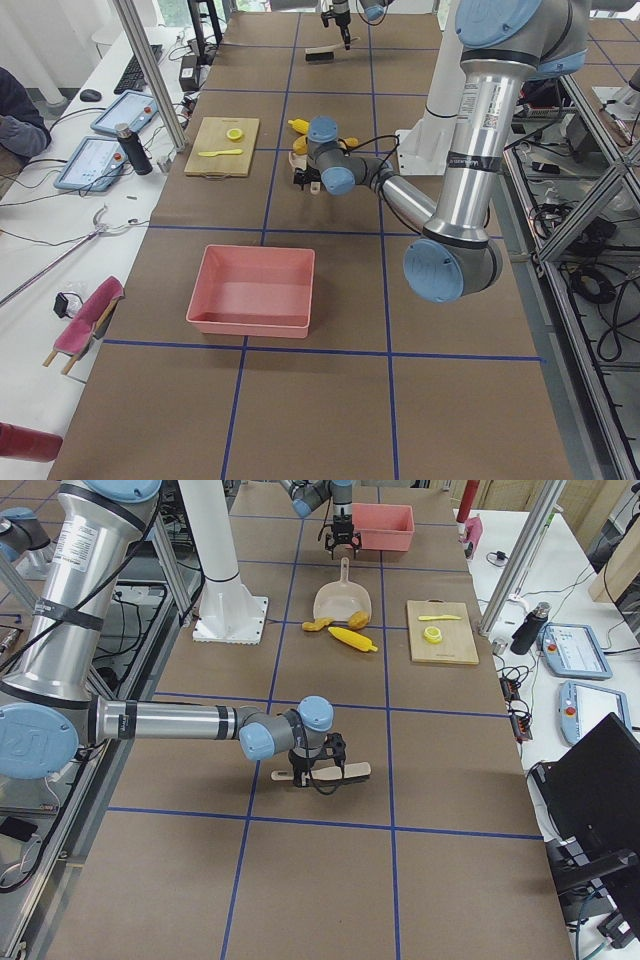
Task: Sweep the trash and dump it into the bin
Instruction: 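Move the left gripper to the white dustpan handle and grasp it, then grasp the white-handled brush with the right gripper and bring it over the dustpan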
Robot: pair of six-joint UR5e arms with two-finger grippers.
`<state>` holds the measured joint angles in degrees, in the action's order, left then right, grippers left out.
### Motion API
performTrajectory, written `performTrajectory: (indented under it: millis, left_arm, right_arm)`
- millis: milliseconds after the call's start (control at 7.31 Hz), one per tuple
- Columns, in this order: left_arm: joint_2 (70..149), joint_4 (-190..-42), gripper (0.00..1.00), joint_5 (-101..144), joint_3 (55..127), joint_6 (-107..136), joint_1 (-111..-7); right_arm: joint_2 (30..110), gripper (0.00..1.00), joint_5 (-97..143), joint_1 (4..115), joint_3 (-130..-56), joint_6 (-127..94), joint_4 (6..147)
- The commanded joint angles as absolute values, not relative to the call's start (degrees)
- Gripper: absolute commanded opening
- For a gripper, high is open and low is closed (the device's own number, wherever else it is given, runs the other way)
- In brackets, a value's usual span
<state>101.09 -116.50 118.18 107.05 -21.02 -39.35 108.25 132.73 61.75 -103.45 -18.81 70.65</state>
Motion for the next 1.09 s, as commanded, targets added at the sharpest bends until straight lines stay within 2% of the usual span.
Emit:
performTrajectory:
  millis: [0,274,684,958]
  left_arm:
    - [103.3,-116.0,0.99,117.9,104.4,-20.4,-36.8]
    - [104.8,-115.0,0.99,117.9,104.2,-20.5,-36.7]
    - [105.1,-115.0,0.98,117.9,104.0,-19.3,-36.7]
    - [105.1,-115.0,0.97,118.0,104.1,-19.1,-36.7]
  right_arm:
    - [107.8,0.0,135.4,65.7,-107.0,-18.5,71.3]
    - [102.8,0.0,135.8,68.8,-108.9,-19.2,73.6]
    - [82.9,0.0,132.0,65.7,-109.8,-19.1,96.3]
    - [75.0,0.0,127.9,61.6,-109.3,-18.2,104.5]
